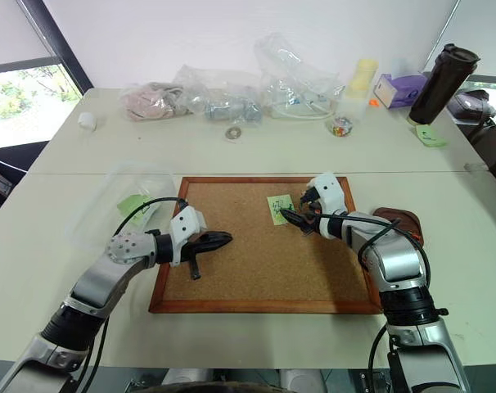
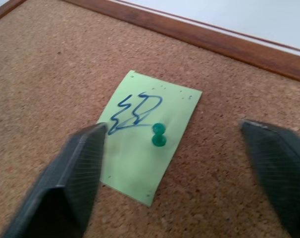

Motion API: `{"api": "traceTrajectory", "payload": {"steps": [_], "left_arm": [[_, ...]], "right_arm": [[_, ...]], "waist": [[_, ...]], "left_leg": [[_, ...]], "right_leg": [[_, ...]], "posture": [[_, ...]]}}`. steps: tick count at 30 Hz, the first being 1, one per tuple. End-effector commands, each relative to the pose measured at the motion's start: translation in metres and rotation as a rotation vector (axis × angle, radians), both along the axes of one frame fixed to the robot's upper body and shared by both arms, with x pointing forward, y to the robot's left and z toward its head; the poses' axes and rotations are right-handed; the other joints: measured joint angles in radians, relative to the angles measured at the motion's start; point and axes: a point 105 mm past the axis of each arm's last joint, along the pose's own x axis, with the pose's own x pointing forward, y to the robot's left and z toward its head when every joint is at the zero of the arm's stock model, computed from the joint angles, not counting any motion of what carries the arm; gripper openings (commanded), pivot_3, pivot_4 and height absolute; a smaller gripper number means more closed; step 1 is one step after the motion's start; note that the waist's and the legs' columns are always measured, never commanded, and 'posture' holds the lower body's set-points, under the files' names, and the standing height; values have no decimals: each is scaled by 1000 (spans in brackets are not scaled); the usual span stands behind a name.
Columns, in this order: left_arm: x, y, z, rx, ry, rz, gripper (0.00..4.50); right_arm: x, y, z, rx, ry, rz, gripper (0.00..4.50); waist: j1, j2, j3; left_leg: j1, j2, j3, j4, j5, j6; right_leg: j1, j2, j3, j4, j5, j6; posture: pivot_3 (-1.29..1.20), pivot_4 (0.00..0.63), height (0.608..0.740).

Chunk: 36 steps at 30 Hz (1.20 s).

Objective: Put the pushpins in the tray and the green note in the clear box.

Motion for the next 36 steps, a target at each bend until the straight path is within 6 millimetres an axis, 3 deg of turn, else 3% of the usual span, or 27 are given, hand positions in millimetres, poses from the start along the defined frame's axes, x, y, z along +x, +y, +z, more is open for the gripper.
{"api": "traceTrajectory", "payload": {"steps": [1,5,6,8,16,19,22,30,36], "left_arm": [[-14,2,-30,63,120,-6,0],[-15,2,-30,62,122,-3,0],[-15,2,-30,63,122,-3,0],[-15,2,-30,63,123,-2,0],[-21,-1,-36,60,158,-17,0],[-20,-2,-35,60,153,-17,0],[-21,-2,-35,60,155,-19,0],[-21,-3,-35,54,156,-18,0],[-21,-3,-35,58,154,-27,0]], "right_arm": [[3,7,9,1,-48,22,2315],[2,10,11,-2,-58,34,318],[1,11,11,-3,-60,37,55],[-1,11,14,-1,-66,47,55],[-6,-4,58,30,-179,0,55],[-9,-26,81,66,-226,-77,55],[-15,-53,89,56,-241,-165,55],[-46,-152,68,-49,-171,-482,55],[-58,-178,37,-83,-68,-561,55]], "waist": [[0,0,0],[-1,0,0],[-1,0,0],[-1,0,0],[0,0,0],[0,0,0],[2,0,0],[1,0,0],[0,1,-1]], "left_leg": [[0,0,0,0,0,0],[0,0,0,0,0,0],[0,0,0,0,0,0],[0,0,0,0,0,0],[-2,0,0,0,0,0],[-1,0,0,0,0,0],[-1,1,0,-1,0,0],[-1,0,0,-1,0,0],[1,0,1,-1,0,0]], "right_leg": [[0,0,0,0,0,0],[0,0,0,0,0,0],[0,0,0,0,0,0],[0,0,0,0,0,0],[-2,0,0,0,0,0],[-1,0,0,0,0,0],[-2,-1,0,0,0,0],[-1,-1,1,-1,0,0],[1,-1,1,-1,0,0]], "posture": [[0,150,740],[0,150,740],[0,150,740],[0,150,740],[0,150,740],[0,150,740],[0,150,740],[0,150,740],[0,150,740]]}}
